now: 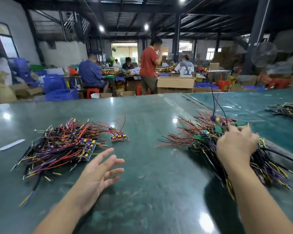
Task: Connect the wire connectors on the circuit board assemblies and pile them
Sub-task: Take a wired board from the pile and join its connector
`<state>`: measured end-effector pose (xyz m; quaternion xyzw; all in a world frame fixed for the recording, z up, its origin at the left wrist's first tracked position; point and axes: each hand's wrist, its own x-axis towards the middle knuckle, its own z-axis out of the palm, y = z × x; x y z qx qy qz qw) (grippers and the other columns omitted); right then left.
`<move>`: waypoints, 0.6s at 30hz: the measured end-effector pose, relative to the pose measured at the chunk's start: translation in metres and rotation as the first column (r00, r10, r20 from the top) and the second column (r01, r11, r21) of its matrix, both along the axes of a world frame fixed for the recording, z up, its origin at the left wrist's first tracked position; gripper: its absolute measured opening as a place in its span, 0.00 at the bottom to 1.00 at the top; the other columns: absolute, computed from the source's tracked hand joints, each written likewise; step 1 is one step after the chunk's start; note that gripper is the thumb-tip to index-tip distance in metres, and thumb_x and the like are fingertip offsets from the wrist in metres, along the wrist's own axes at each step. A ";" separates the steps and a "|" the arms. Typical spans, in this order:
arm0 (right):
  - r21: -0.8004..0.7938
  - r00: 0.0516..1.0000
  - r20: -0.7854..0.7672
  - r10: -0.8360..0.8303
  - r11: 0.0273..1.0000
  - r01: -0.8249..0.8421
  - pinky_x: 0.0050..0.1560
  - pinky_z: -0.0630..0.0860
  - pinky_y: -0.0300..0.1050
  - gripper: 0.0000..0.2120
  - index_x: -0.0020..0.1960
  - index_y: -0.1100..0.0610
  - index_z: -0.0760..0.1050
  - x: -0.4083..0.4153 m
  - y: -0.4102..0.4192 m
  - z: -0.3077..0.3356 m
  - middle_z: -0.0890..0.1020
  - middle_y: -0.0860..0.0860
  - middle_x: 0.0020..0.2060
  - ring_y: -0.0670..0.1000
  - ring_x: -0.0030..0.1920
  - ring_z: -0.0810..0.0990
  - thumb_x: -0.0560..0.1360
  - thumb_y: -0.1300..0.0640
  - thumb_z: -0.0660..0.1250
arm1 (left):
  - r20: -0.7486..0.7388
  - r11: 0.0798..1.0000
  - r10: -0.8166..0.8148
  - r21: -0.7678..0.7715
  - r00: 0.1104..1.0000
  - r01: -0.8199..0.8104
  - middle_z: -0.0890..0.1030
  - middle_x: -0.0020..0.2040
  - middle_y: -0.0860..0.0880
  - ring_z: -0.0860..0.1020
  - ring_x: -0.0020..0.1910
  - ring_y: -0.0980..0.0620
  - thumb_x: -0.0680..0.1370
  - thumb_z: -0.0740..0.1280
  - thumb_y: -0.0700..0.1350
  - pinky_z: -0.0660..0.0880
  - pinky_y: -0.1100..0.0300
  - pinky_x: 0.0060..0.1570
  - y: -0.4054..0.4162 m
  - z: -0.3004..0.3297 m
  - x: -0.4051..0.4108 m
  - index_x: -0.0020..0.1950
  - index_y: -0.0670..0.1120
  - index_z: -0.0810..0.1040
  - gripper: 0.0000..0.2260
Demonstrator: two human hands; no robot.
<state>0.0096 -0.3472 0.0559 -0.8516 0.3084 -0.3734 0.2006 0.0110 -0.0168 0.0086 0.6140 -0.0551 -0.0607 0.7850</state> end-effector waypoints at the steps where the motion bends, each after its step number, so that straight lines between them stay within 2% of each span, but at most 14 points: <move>1: -0.008 0.996 -0.065 -0.064 0.998 0.063 0.62 0.60 0.55 0.14 0.60 0.62 0.74 -0.001 0.001 -0.002 0.69 0.64 0.64 0.63 0.63 0.63 0.75 0.63 0.61 | 0.004 1.000 0.014 0.005 1.000 -0.014 0.84 0.50 0.46 0.82 0.42 0.51 0.69 0.69 0.51 0.77 0.55 0.45 0.000 0.000 0.001 0.63 0.52 0.74 0.22; 3: -0.079 0.997 -0.042 -0.060 0.995 0.057 0.64 0.56 0.59 0.17 0.61 0.59 0.74 -0.001 0.011 -0.005 0.65 0.62 0.68 0.61 0.65 0.59 0.73 0.62 0.65 | 0.037 0.995 0.084 0.056 0.996 -0.086 0.85 0.47 0.47 0.82 0.41 0.52 0.73 0.68 0.45 0.76 0.56 0.45 0.000 -0.001 0.005 0.60 0.51 0.76 0.15; 5: -0.185 0.994 0.043 0.102 0.978 -0.093 0.62 0.56 0.59 0.16 0.58 0.57 0.77 0.001 0.031 -0.008 0.67 0.61 0.66 0.60 0.64 0.59 0.71 0.61 0.68 | 0.158 0.949 0.204 0.209 0.966 -0.235 0.84 0.42 0.49 0.80 0.41 0.52 0.76 0.68 0.38 0.75 0.58 0.44 0.001 -0.003 0.010 0.54 0.51 0.78 0.11; 6: -0.224 0.977 0.059 0.207 0.956 -0.189 0.60 0.57 0.58 0.14 0.56 0.56 0.78 0.002 0.045 -0.010 0.69 0.60 0.65 0.59 0.63 0.59 0.70 0.61 0.69 | 0.261 0.888 0.259 0.314 0.930 -0.335 0.83 0.42 0.50 0.79 0.42 0.50 0.76 0.68 0.36 0.74 0.59 0.45 0.004 -0.005 0.014 0.51 0.51 0.79 0.11; 7: -0.246 0.950 0.053 0.309 0.926 -0.287 0.59 0.58 0.57 0.13 0.54 0.55 0.79 0.003 0.060 -0.014 0.71 0.59 0.64 0.58 0.63 0.60 0.69 0.60 0.71 | 0.377 0.788 0.300 0.419 0.876 -0.451 0.83 0.43 0.51 0.78 0.45 0.49 0.75 0.68 0.35 0.73 0.59 0.48 0.008 -0.008 0.018 0.48 0.52 0.79 0.11; 8: -0.253 0.914 0.028 0.405 0.888 -0.385 0.58 0.59 0.55 0.12 0.52 0.54 0.80 0.002 0.076 -0.020 0.72 0.58 0.63 0.58 0.62 0.60 0.68 0.61 0.71 | 0.494 0.647 0.328 0.504 0.805 -0.573 0.82 0.45 0.51 0.77 0.48 0.48 0.74 0.68 0.35 0.71 0.58 0.51 0.014 -0.009 0.022 0.47 0.52 0.80 0.11; 10: -0.258 0.826 -0.050 0.562 0.792 -0.554 0.55 0.59 0.53 0.12 0.48 0.52 0.82 -0.002 0.105 -0.036 0.75 0.56 0.61 0.58 0.62 0.62 0.66 0.62 0.73 | 0.667 0.317 0.352 0.575 0.656 -0.754 0.81 0.54 0.49 0.72 0.54 0.45 0.72 0.69 0.37 0.64 0.58 0.56 0.031 -0.010 0.029 0.50 0.51 0.82 0.11; 11: -0.265 0.781 -0.094 0.617 0.741 -0.617 0.55 0.60 0.52 0.11 0.47 0.51 0.82 -0.003 0.118 -0.044 0.76 0.56 0.60 0.58 0.61 0.63 0.66 0.62 0.73 | 0.675 0.179 0.357 0.629 0.646 -0.756 0.78 0.61 0.47 0.69 0.57 0.44 0.73 0.68 0.40 0.62 0.57 0.59 0.040 -0.011 0.034 0.55 0.50 0.81 0.13; 12: -0.267 0.741 -0.129 0.659 0.697 -0.666 0.55 0.61 0.52 0.10 0.45 0.51 0.82 -0.004 0.128 -0.051 0.77 0.55 0.59 0.59 0.61 0.65 0.66 0.62 0.74 | 0.625 0.078 0.365 0.718 0.690 -0.692 0.73 0.67 0.46 0.66 0.61 0.42 0.74 0.67 0.43 0.60 0.56 0.63 0.049 -0.012 0.037 0.62 0.51 0.78 0.17; 13: -0.264 0.704 -0.140 0.696 0.659 -0.704 0.56 0.63 0.53 0.07 0.44 0.51 0.82 -0.004 0.136 -0.056 0.77 0.54 0.58 0.60 0.60 0.66 0.67 0.61 0.74 | 0.543 0.016 0.378 0.806 0.750 -0.591 0.67 0.72 0.47 0.63 0.64 0.42 0.75 0.65 0.47 0.60 0.55 0.65 0.056 -0.014 0.038 0.68 0.52 0.73 0.20; 15: -0.264 0.641 -0.127 0.757 0.597 -0.758 0.55 0.66 0.55 0.04 0.42 0.52 0.81 -0.003 0.146 -0.063 0.79 0.54 0.56 0.61 0.58 0.70 0.70 0.59 0.73 | 0.418 -0.026 0.385 0.896 0.823 -0.443 0.61 0.75 0.49 0.61 0.66 0.42 0.76 0.63 0.52 0.61 0.54 0.66 0.063 -0.018 0.040 0.72 0.54 0.66 0.24; 18: -0.277 0.595 -0.104 0.797 0.552 -0.787 0.55 0.70 0.57 0.03 0.41 0.53 0.81 0.000 0.149 -0.068 0.79 0.53 0.54 0.62 0.56 0.72 0.72 0.59 0.71 | 0.460 -0.068 0.396 0.878 0.794 -0.475 0.68 0.68 0.50 0.63 0.63 0.43 0.75 0.64 0.54 0.64 0.54 0.62 0.062 -0.019 0.040 0.63 0.56 0.72 0.17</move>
